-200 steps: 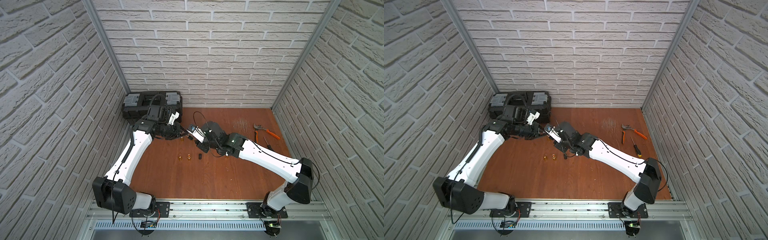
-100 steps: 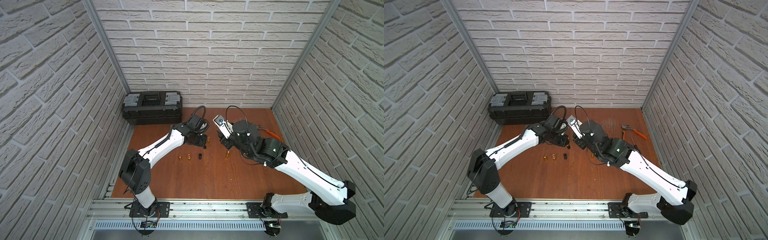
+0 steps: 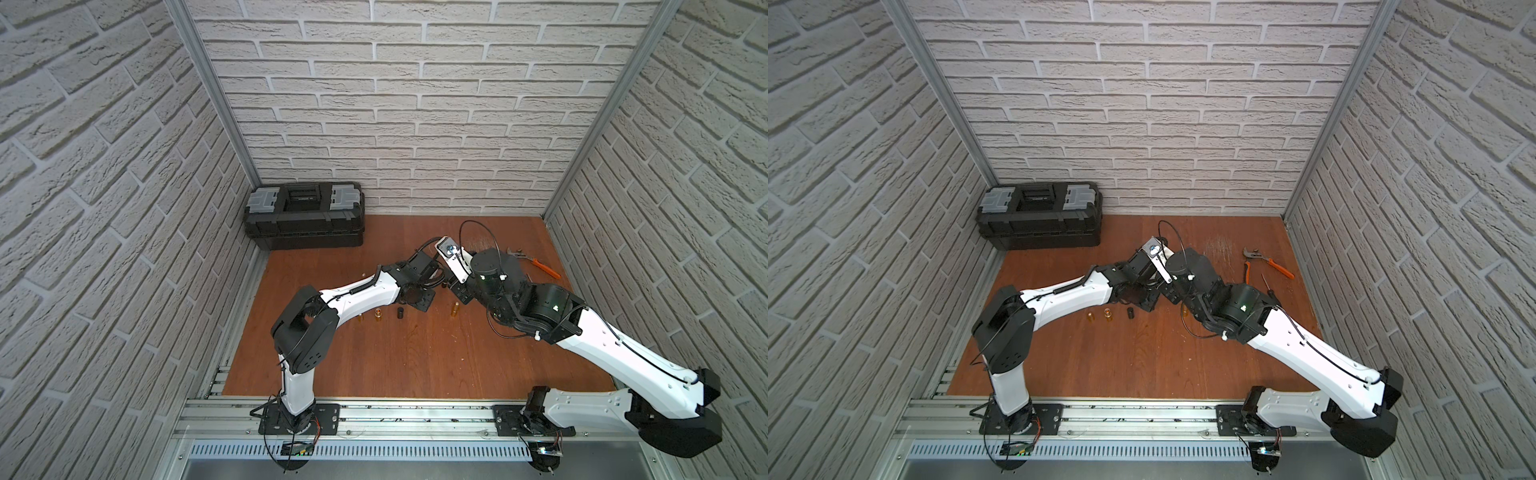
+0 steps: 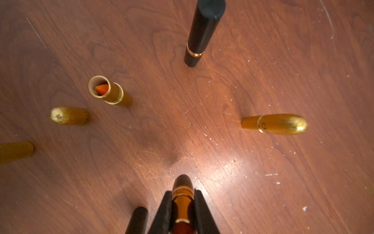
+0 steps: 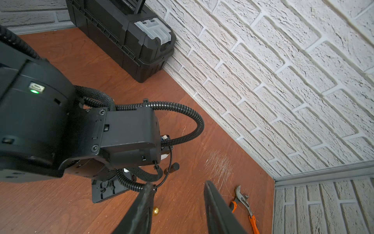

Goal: Open the lipstick cap
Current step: Place the lipstick at the center of the board.

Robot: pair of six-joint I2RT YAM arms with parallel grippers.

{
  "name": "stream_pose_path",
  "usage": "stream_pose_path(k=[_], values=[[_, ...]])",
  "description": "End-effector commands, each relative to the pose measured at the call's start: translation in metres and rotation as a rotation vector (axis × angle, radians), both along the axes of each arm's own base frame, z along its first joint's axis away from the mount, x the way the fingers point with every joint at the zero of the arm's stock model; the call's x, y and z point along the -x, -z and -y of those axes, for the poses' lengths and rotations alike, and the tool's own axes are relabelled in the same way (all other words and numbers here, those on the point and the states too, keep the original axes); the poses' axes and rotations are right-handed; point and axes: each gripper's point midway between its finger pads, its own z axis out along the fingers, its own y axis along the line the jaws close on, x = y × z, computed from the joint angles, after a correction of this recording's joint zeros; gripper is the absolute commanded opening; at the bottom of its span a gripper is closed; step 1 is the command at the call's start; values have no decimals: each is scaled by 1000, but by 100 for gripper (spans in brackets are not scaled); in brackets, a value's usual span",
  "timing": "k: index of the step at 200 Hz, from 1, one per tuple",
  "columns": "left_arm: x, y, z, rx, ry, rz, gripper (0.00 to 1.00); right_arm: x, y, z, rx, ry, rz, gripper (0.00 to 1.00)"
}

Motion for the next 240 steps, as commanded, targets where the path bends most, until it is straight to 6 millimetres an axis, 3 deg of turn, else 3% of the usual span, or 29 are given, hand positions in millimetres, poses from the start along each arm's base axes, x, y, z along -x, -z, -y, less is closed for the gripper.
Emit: stream_pose_path(k=[1, 105, 128, 196, 240], values=[[-2, 10, -2, -36, 15, 31, 17, -1, -8, 1, -43, 9, 23, 43], [11, 32, -15, -63, 12, 31, 18, -6, -2, -11, -24, -11, 2, 43], [14, 32, -15, -67, 12, 28, 24, -7, 1, -13, -21, -13, -3, 43], [11, 14, -15, -71, 12, 50, 47, -7, 4, -14, -22, -11, -13, 43], [-2, -32, -17, -6, -7, 50, 52, -3, -11, -4, -43, 5, 15, 43]])
